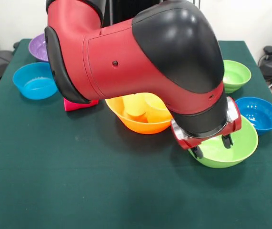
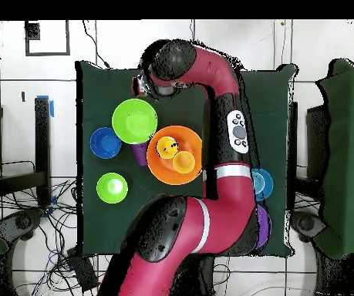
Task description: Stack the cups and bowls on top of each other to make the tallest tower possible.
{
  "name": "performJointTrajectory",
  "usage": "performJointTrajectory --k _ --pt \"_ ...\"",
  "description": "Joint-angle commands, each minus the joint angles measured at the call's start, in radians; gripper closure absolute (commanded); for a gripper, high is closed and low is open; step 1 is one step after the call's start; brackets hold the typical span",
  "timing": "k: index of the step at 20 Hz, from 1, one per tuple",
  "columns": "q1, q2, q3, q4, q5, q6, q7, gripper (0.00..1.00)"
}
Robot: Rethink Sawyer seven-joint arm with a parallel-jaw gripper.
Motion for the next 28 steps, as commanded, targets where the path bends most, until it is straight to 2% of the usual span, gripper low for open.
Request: performJointTrajectory --k 1,4,6,9,12,16,23,26,28 --pt "0.048 -0.025 -0.053 0.098 -0.111 -0.107 -0.095 0.00" --pt "0.099 -0.100 -0.176 0.141 -0.220 -0.290 0.039 0.00" --pt "0.079 -0.071 -0.137 0.081 -0.177 -0.083 -0.056 0.00" --pt "0.071 -0.076 -0.127 0.077 -0.158 -0.083 -0.059 0.00" --pt "0.079 -0.074 -0.122 0.067 -0.153 -0.020 -0.089 0.00" --pt "0.067 -0.095 -0.109 0.112 -0.131 -0.093 -0.086 0.00" --pt "0.101 -0.055 -0.121 -0.002 -0.161 0.042 -0.078 0.00" --pt "0.097 -0.045 -0.109 -0.011 -0.174 0.105 -0.190 0.00" --pt "0.093 -0.006 -0.098 -0.042 -0.195 0.144 -0.270 0.00"
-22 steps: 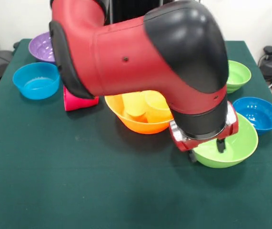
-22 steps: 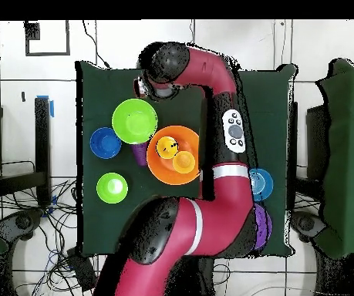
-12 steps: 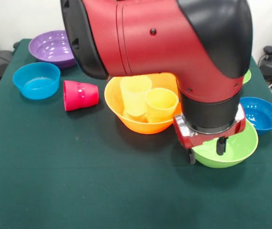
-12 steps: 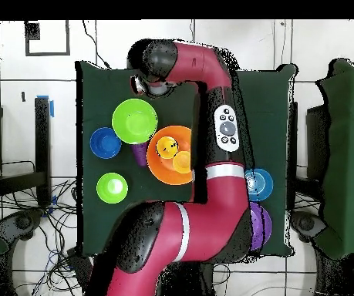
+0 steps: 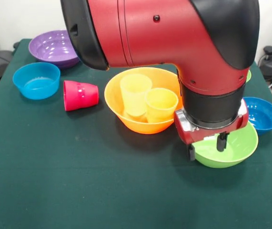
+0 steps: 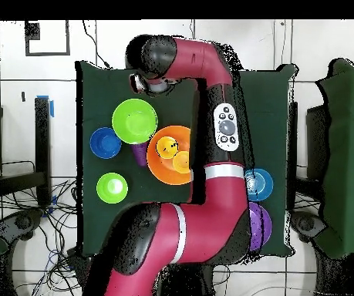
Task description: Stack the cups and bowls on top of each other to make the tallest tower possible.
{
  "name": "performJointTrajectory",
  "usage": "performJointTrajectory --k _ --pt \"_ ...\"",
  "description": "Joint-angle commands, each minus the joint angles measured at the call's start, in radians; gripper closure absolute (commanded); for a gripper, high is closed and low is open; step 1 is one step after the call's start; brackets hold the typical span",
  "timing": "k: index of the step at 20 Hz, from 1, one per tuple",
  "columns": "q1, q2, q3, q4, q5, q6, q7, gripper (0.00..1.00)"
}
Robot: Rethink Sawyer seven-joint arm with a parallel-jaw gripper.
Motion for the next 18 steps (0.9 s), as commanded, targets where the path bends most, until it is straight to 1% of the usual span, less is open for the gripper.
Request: performJointTrajectory --k 1,2,3,4,5,6,8,10,12,15,18 --pt "0.014 0.074 0.017 -0.036 -0.101 0.188 -0.281 0.00" --pt "0.021 0.080 0.019 -0.058 -0.107 0.227 -0.285 0.00" --pt "0.025 0.078 0.019 -0.064 -0.111 0.229 -0.282 0.00" --pt "0.033 0.072 0.009 -0.070 -0.116 0.246 -0.256 0.00" --pt "0.033 0.069 0.007 -0.059 -0.106 0.235 -0.226 0.00" --pt "0.032 0.062 0.003 -0.034 -0.091 0.192 -0.179 0.00" --pt "0.031 0.062 -0.005 -0.018 -0.093 0.153 -0.165 0.00" --pt "0.021 0.064 -0.004 0.013 -0.086 0.105 -0.163 0.00" --pt "0.014 0.069 -0.002 0.032 -0.084 0.080 -0.178 0.00" --pt "0.014 0.078 -0.004 0.031 -0.099 0.053 -0.205 0.00" --pt "0.020 0.092 -0.004 0.008 -0.112 0.054 -0.215 0.00"
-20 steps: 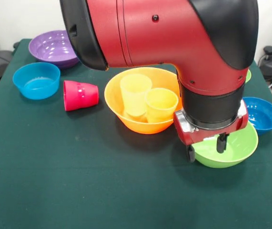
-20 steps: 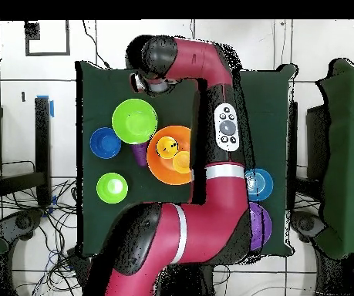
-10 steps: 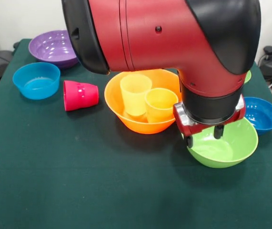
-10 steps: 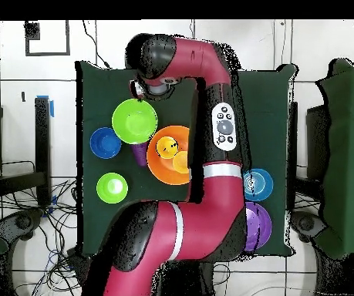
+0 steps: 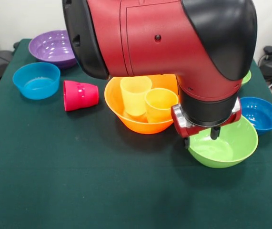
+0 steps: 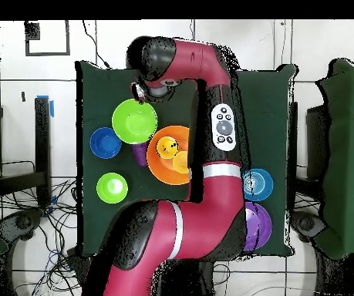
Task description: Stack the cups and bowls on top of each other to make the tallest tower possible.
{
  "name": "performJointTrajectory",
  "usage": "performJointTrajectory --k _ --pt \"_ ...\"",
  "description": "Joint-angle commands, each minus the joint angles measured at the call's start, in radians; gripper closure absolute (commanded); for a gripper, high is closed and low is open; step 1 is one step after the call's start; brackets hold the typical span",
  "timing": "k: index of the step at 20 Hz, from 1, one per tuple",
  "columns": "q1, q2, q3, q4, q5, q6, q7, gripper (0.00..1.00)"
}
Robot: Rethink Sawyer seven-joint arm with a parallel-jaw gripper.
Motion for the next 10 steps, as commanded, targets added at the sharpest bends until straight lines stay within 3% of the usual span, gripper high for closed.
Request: performJointTrajectory --k 1,10 --pt "0.008 0.062 0.008 0.047 -0.094 -0.082 -0.212 0.00" --pt "-0.006 0.090 0.007 0.076 -0.081 -0.171 -0.189 0.00"
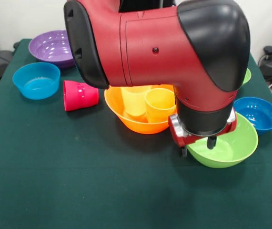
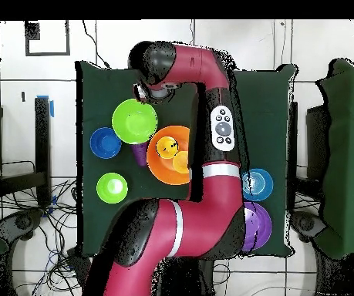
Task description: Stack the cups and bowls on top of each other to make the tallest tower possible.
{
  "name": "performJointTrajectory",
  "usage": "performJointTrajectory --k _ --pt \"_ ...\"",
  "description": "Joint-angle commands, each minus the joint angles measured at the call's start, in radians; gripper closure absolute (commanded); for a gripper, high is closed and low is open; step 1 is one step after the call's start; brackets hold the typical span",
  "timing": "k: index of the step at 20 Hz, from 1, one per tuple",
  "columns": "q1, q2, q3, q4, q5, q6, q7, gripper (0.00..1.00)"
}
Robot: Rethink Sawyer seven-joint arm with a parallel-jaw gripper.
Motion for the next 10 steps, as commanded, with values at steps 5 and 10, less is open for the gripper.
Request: performJointTrajectory --k 5,10 --pt "-0.008 0.083 0.014 0.073 -0.067 -0.120 -0.188 0.00" --pt "-0.017 0.102 0.031 0.068 -0.051 -0.110 -0.210 0.00"
